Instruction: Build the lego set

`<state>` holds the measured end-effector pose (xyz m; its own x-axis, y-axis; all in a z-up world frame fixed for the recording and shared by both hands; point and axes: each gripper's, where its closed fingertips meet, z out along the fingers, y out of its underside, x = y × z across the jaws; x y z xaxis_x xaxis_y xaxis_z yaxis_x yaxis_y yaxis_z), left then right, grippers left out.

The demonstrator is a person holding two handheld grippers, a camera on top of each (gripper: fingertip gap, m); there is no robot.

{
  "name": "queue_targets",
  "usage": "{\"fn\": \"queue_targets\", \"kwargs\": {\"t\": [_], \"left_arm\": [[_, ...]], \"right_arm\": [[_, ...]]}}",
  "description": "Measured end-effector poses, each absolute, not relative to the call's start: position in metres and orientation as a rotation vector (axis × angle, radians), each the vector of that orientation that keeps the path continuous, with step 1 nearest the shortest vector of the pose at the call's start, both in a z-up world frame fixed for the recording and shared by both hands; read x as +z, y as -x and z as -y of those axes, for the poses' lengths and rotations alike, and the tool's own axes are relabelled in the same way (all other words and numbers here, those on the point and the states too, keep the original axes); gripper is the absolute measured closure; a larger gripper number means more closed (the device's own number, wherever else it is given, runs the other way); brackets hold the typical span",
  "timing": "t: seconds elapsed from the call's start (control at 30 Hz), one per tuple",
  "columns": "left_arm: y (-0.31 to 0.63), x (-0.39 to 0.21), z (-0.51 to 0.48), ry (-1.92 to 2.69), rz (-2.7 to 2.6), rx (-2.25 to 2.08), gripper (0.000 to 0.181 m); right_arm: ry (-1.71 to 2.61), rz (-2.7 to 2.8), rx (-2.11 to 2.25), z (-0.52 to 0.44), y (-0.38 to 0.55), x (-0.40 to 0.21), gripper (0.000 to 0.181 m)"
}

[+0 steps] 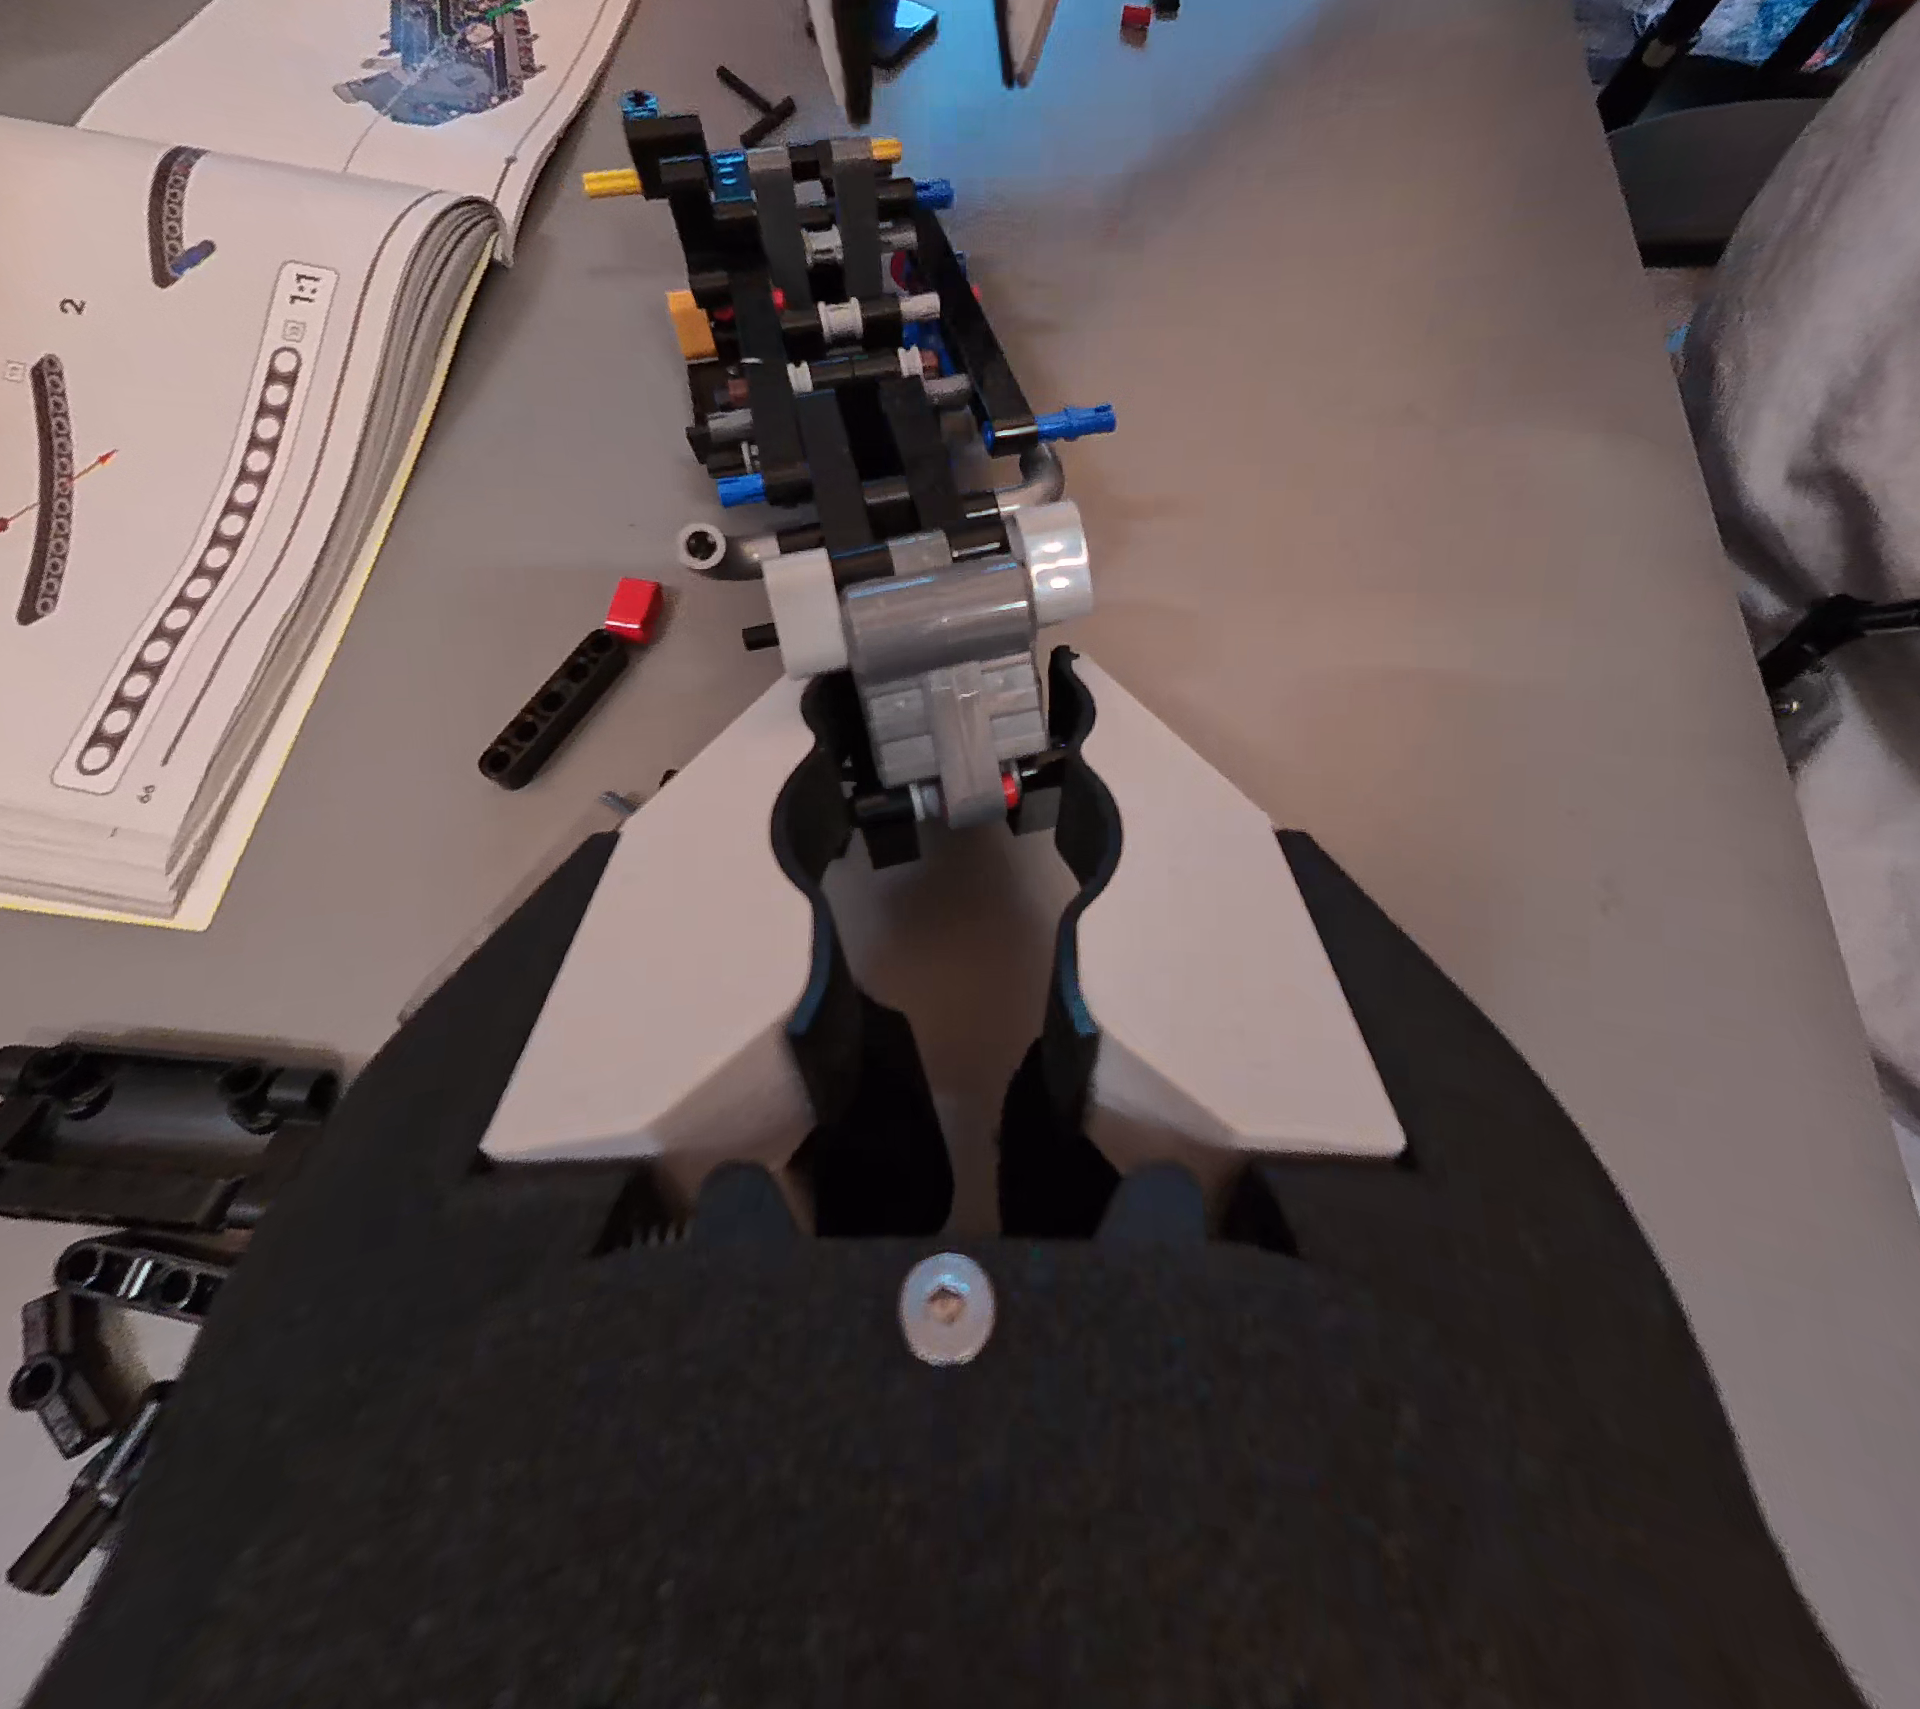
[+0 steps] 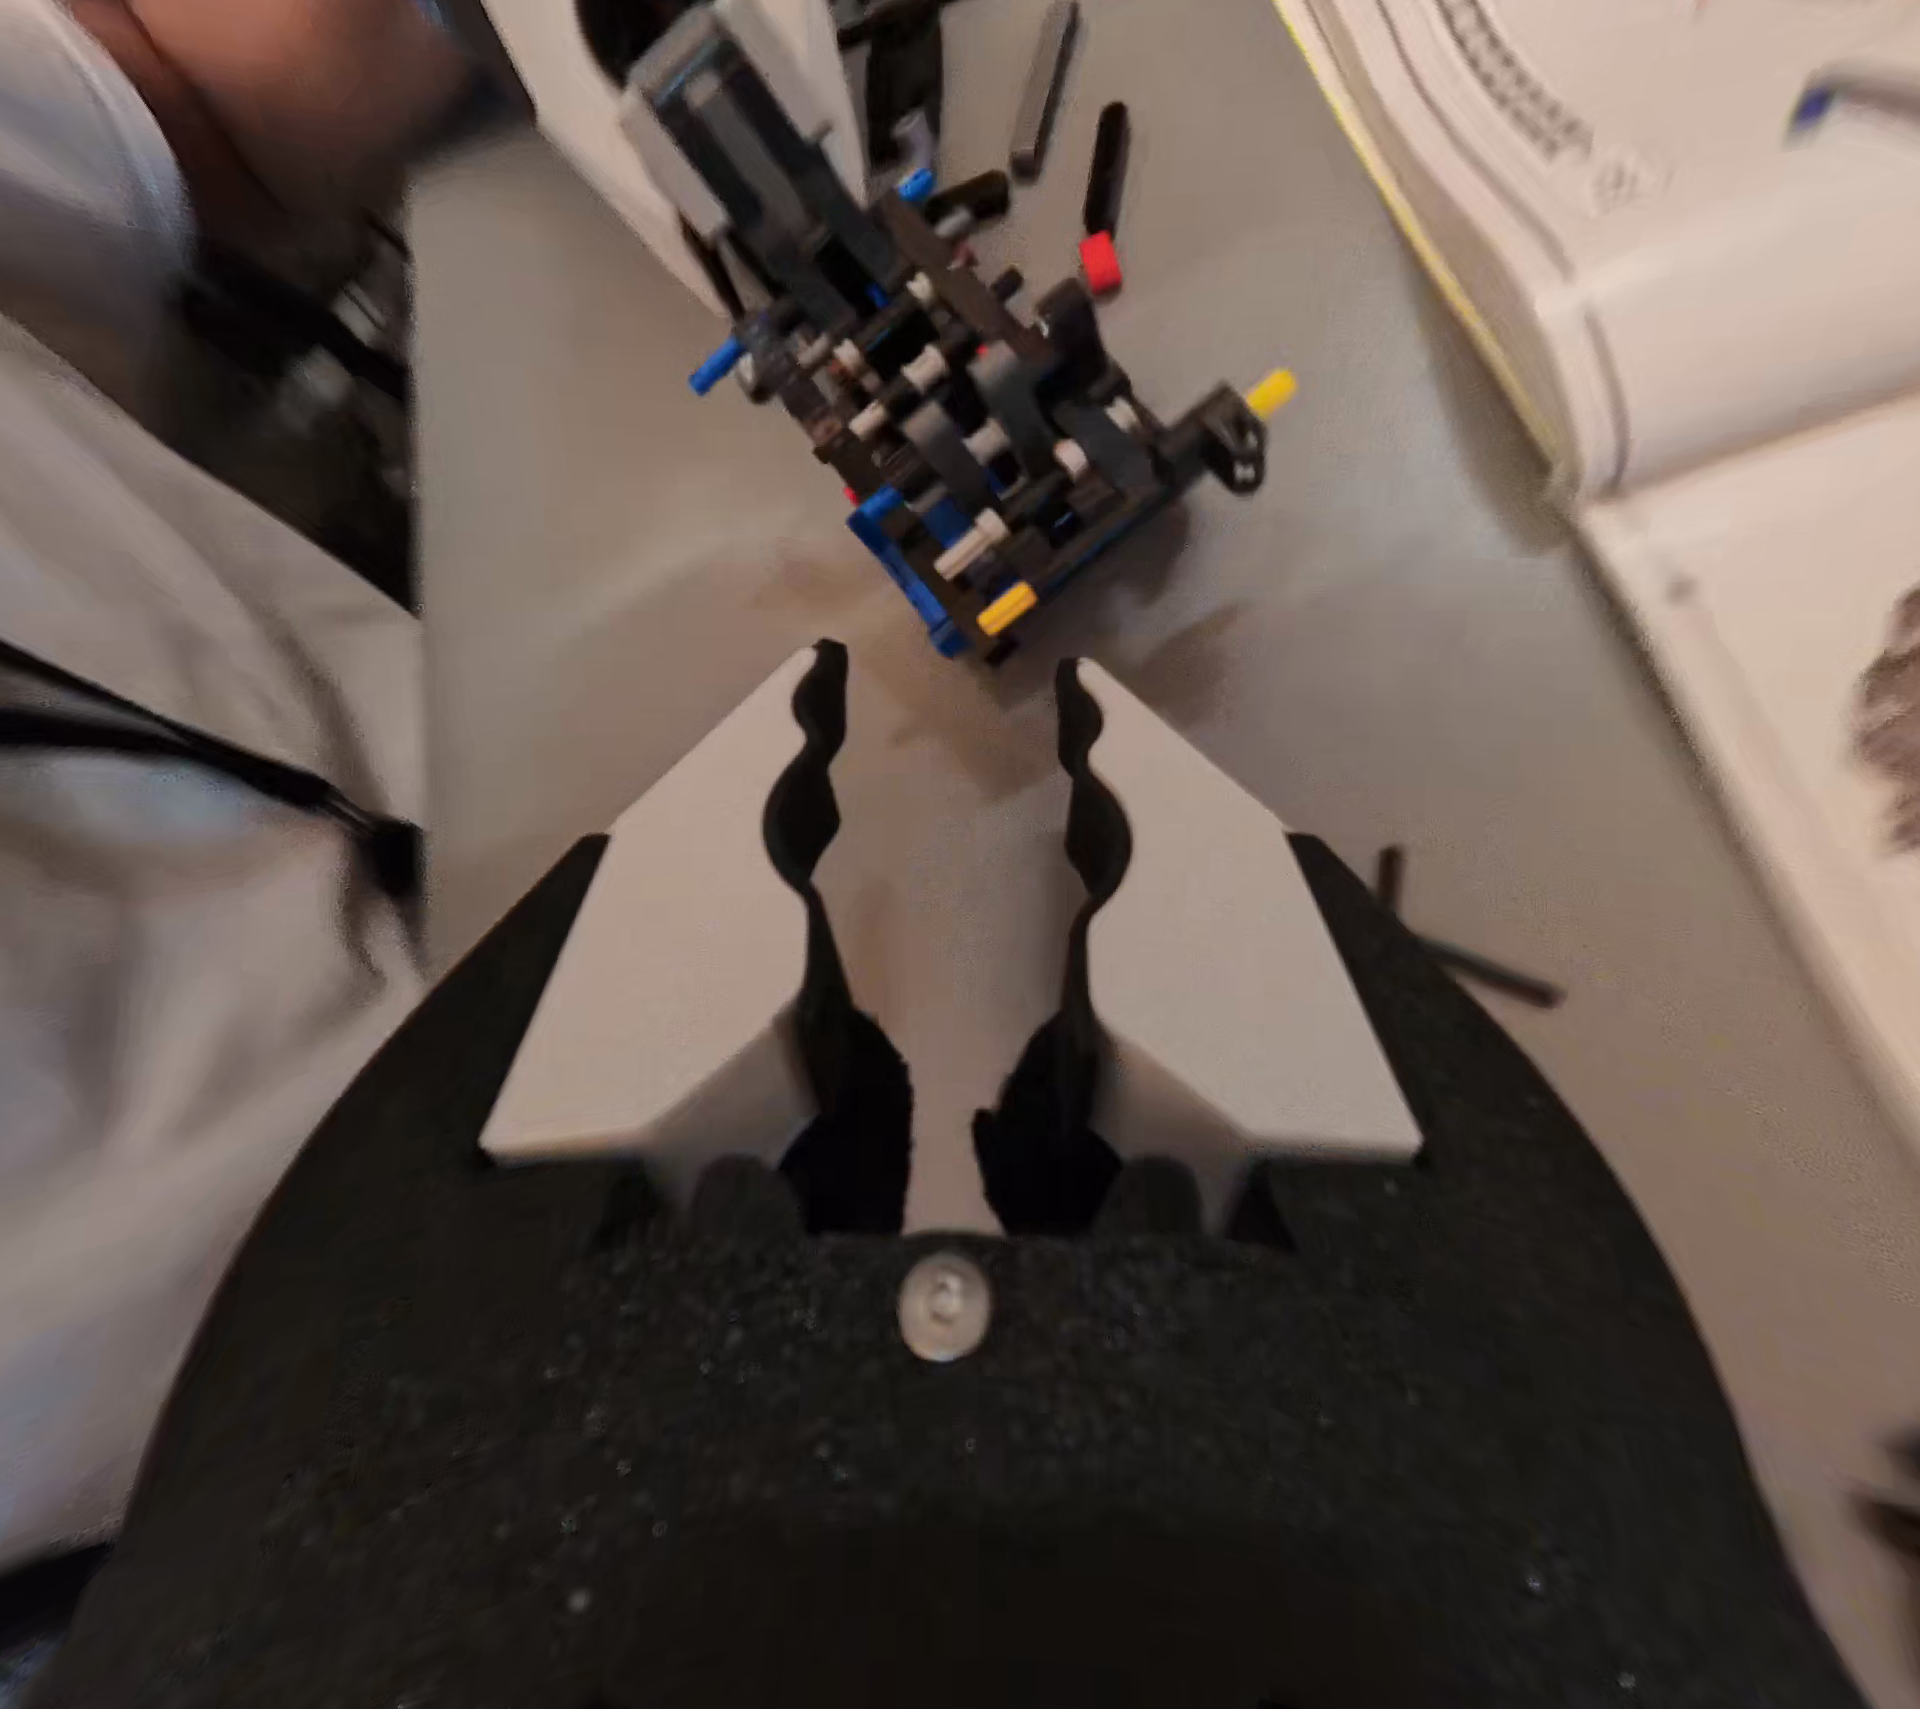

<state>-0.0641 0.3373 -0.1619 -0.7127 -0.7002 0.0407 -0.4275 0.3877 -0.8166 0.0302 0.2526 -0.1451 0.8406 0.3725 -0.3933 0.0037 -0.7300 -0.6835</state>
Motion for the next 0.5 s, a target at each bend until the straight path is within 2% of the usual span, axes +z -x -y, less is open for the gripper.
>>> {"fn": "queue_targets", "kwargs": {"t": [0.2, 0.43, 0.5], "left_arm": [[0.067, -0.162, -0.335, 0.959, -2.364, -1.255, 0.147], [0.068, -0.162, -0.336, 0.949, -2.369, -1.250, 0.147], [0.068, -0.163, -0.336, 0.957, -2.374, -1.249, 0.147]], "right_arm": [[2.201, 0.107, 0.898, -0.256, -0.015, -0.165, 0.140], [2.153, 0.306, 0.677, -0.257, -0.012, -0.164, 0.169], [2.135, 0.323, 0.629, -0.256, -0.012, -0.162, 0.171]]}}
